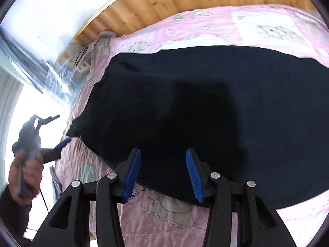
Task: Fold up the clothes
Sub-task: 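Lay the flipped part down with the left gripper while the right gripper grasps the garment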
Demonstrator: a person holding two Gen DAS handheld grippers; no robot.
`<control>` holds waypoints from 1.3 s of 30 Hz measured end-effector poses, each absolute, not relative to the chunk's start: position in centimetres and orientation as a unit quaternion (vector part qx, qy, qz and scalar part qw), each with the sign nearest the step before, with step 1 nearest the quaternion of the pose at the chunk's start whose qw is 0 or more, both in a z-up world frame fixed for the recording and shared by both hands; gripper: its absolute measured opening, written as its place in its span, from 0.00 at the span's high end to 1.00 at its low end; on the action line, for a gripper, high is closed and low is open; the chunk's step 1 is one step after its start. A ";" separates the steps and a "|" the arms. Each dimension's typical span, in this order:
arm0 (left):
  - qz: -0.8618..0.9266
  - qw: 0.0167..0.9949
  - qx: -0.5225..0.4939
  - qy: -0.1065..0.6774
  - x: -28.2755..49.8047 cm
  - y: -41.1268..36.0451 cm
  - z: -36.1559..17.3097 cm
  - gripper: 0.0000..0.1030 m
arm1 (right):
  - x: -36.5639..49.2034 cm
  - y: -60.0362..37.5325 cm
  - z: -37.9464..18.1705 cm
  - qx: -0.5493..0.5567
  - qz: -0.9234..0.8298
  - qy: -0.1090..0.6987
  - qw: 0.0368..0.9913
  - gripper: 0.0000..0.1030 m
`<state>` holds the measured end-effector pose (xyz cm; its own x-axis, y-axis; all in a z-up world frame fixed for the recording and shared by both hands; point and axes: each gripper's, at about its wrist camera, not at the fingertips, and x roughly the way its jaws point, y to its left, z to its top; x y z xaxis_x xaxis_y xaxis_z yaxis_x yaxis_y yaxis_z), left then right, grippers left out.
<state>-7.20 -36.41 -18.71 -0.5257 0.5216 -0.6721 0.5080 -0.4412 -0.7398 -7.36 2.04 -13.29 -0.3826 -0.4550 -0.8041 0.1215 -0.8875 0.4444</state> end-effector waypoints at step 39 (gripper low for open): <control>0.728 0.048 -0.499 -0.467 -8.6 -37.9 -22.9 0.33 | -12.8 -20.1 -19.4 0.504 -0.817 -0.166 0.226 0.82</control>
